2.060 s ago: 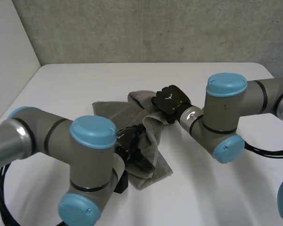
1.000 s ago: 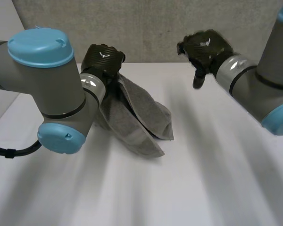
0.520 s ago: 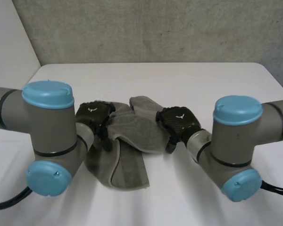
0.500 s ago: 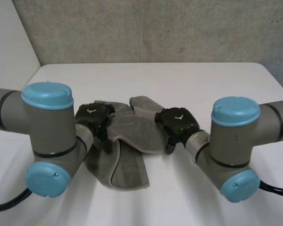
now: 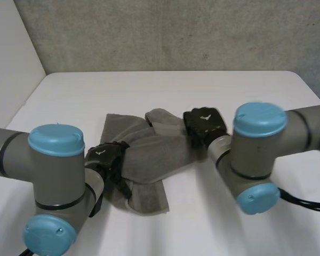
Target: Fold the towel.
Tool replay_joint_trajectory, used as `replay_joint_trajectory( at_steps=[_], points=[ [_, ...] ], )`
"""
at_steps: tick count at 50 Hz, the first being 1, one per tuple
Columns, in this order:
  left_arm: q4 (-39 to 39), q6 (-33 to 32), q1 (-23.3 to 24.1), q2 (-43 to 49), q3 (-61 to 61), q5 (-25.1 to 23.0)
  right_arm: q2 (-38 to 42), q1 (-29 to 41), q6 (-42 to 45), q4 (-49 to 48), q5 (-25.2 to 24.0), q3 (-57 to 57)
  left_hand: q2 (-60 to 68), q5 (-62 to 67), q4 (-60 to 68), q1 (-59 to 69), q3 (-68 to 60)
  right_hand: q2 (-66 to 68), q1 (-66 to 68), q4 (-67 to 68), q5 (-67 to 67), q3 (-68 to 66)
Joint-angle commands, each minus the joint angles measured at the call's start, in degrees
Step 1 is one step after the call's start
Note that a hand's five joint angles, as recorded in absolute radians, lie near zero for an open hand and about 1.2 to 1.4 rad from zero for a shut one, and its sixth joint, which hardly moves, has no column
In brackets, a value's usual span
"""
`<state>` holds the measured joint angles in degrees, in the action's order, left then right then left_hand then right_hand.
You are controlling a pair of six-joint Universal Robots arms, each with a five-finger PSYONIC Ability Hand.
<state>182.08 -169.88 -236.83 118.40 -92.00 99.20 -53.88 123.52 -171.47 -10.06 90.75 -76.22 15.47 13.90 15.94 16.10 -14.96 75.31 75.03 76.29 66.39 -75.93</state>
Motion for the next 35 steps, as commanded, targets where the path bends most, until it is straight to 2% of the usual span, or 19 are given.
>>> replay_joint_trajectory(
  at_steps=[1,6,16,23,26,28,30,33,35],
  points=[
    [2.75,-0.36,-0.12,1.48,0.24,1.61,-8.16,-6.79,0.35,-0.66,-3.11,-6.56,-3.91,-12.34,-4.38,-4.54,3.40,4.69,4.97,3.71,3.61,-4.07],
    [2.75,-0.54,-0.47,1.13,-0.02,2.49,-12.90,-9.34,0.44,-0.66,-5.06,-10.34,-3.07,-11.50,-3.54,-3.70,2.57,4.69,4.97,3.71,3.61,-4.07],
    [2.23,-0.54,0.41,1.66,-0.37,2.40,-21.61,-12.94,0.52,-3.82,-4.35,-14.03,-3.40,-11.84,-3.88,-4.03,2.90,4.69,4.97,3.71,3.61,-4.07],
    [1.96,-0.54,2.43,1.40,-0.81,2.14,-22.23,-16.28,0.35,-4.62,-5.14,-14.83,-2.39,-10.83,-2.87,-3.03,1.89,4.69,4.97,3.71,3.61,-4.07],
    [2.05,-0.62,2.60,1.31,-1.34,1.96,-22.15,-17.08,0.17,-4.35,-5.76,-15.36,2.99,-5.45,2.51,2.36,-3.49,4.69,4.97,3.71,3.61,-4.07],
    [2.14,-0.89,2.60,1.31,-1.43,1.87,-22.15,-16.73,0.44,-4.09,-6.73,-15.71,14.22,5.78,13.74,13.59,-14.72,4.69,4.97,3.71,3.61,-4.07],
    [2.14,-1.32,2.60,1.31,-1.43,1.87,-21.71,-16.47,1.57,-2.78,-10.31,-16.58,16.59,8.16,16.11,15.96,-17.09,4.69,4.97,3.71,3.61,-4.07],
    [2.22,-2.03,2.52,1.13,-1.43,1.87,-21.36,-16.20,2.99,-1.19,-12.35,-17.20,17.62,9.19,17.15,16.99,-18.13,4.69,4.97,3.71,3.61,-4.07],
    [2.22,-2.46,2.43,0.96,-1.43,1.87,-19.61,-15.15,5.09,1.70,-15.59,-18.86,17.46,9.02,16.98,16.82,-17.96,-43.93,-43.65,-44.91,-45.01,44.55]
  ],
)
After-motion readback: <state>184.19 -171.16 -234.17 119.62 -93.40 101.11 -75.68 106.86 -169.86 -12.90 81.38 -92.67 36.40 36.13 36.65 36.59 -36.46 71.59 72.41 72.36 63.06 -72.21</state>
